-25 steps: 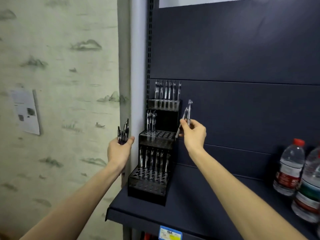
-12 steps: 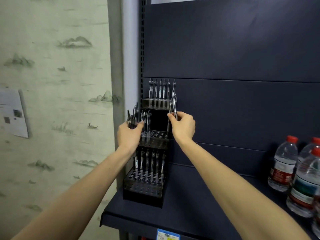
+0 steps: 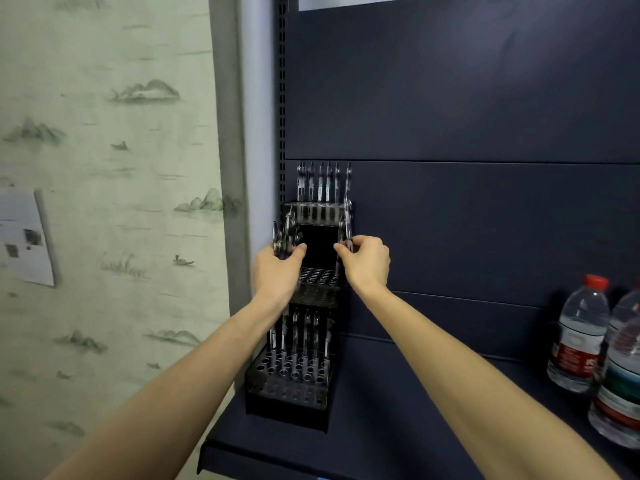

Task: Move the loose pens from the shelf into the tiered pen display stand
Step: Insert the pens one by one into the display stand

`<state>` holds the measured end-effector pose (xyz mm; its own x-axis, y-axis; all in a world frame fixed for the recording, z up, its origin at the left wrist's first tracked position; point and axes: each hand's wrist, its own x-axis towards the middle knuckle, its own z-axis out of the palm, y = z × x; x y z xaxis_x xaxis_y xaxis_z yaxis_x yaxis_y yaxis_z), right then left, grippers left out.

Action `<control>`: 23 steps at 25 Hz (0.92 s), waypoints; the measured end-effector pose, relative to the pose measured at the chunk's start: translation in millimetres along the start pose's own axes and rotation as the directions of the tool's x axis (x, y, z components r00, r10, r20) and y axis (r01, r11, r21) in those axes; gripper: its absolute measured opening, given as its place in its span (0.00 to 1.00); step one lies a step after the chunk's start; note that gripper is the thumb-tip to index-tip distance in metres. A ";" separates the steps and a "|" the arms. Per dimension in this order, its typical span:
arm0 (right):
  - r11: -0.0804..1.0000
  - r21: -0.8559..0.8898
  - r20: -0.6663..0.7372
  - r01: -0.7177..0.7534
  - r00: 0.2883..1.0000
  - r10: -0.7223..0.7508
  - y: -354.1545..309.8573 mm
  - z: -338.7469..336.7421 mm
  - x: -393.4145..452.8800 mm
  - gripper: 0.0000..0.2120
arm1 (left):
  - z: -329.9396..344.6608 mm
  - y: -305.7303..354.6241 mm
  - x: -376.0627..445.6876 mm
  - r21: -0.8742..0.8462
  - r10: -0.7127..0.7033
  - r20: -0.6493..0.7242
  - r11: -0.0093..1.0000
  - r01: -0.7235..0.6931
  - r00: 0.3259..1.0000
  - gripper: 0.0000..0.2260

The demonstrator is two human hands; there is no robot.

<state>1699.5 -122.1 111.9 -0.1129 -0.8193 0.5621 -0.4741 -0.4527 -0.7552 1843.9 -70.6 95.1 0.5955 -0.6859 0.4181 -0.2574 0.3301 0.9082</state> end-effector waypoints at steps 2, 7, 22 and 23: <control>0.998 -0.056 0.009 0.003 1.000 -0.002 3.9 2.7 -3.5 0.10 | 0.6 0.5 0.6 -0.003 -0.003 0.000 1.000 0.003 1.000 0.11; 0.987 -0.164 0.041 -0.007 0.999 0.013 17.9 3.1 -16.6 0.11 | 0.2 -1.9 5.5 -0.004 -0.005 0.012 1.000 0.005 1.000 0.10; 0.910 0.399 0.151 -0.113 0.987 0.057 0.0 -38.9 25.5 0.13 | 10.4 13.1 14.8 -0.034 0.017 0.055 0.999 -0.015 0.998 0.12; 0.869 0.467 0.192 -0.164 0.978 0.081 -3.3 -37.1 28.6 0.13 | 11.9 13.8 14.3 -0.040 0.021 0.062 0.999 -0.018 0.998 0.11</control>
<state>1665.3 -131.0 143.0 0.0184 -0.9056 0.4238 0.0138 -0.4236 -0.9057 1839.8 -83.6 113.8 0.5416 -0.7180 0.4371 -0.2371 0.3683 0.8989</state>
